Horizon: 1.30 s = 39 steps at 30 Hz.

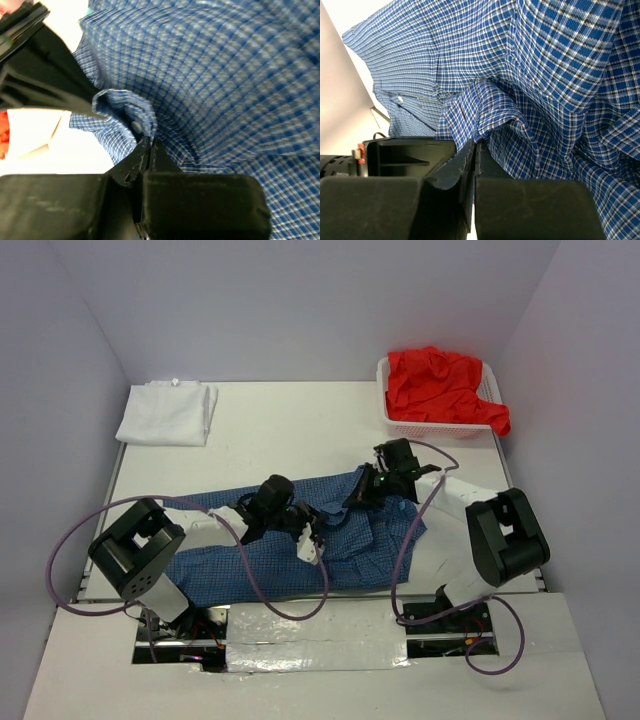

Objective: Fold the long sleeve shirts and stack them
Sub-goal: Fold the shirt

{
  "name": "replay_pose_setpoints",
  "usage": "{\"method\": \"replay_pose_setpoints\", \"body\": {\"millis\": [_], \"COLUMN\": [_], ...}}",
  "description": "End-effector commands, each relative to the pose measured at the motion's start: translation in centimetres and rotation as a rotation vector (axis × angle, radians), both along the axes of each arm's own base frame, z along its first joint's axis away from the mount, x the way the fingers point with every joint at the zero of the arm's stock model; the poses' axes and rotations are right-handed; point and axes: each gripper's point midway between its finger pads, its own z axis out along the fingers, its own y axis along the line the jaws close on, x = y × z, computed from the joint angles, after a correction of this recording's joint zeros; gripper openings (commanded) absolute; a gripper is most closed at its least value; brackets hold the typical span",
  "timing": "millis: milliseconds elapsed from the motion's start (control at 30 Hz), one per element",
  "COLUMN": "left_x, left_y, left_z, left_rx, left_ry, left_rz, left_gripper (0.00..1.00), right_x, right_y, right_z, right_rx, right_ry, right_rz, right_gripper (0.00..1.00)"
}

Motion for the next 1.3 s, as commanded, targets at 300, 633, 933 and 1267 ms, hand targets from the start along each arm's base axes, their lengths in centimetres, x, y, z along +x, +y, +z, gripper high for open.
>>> {"method": "replay_pose_setpoints", "body": {"millis": [300, 633, 933, 1267], "left_x": [-1.0, -8.5, -10.7, -10.9], "left_y": [-1.3, -1.0, 0.0, 0.5], "left_z": [8.8, 5.8, 2.6, 2.9], "left_rx": [-0.110, -0.004, 0.105, 0.160], "left_ry": [0.194, 0.324, 0.300, 0.256], "left_rz": [0.039, -0.144, -0.203, -0.200], "left_gripper": [0.00, 0.00, 0.33, 0.71], "right_x": [-3.8, -9.0, -9.5, -7.9], "right_y": [-1.2, -0.2, -2.1, -3.0], "right_z": [5.1, 4.1, 2.7, 1.7], "right_rx": [-0.067, -0.021, -0.095, -0.183], "right_ry": [-0.134, -0.144, -0.197, -0.289], "right_rz": [0.145, 0.247, 0.194, 0.222], "right_gripper": [0.00, 0.00, 0.12, 0.43]}}
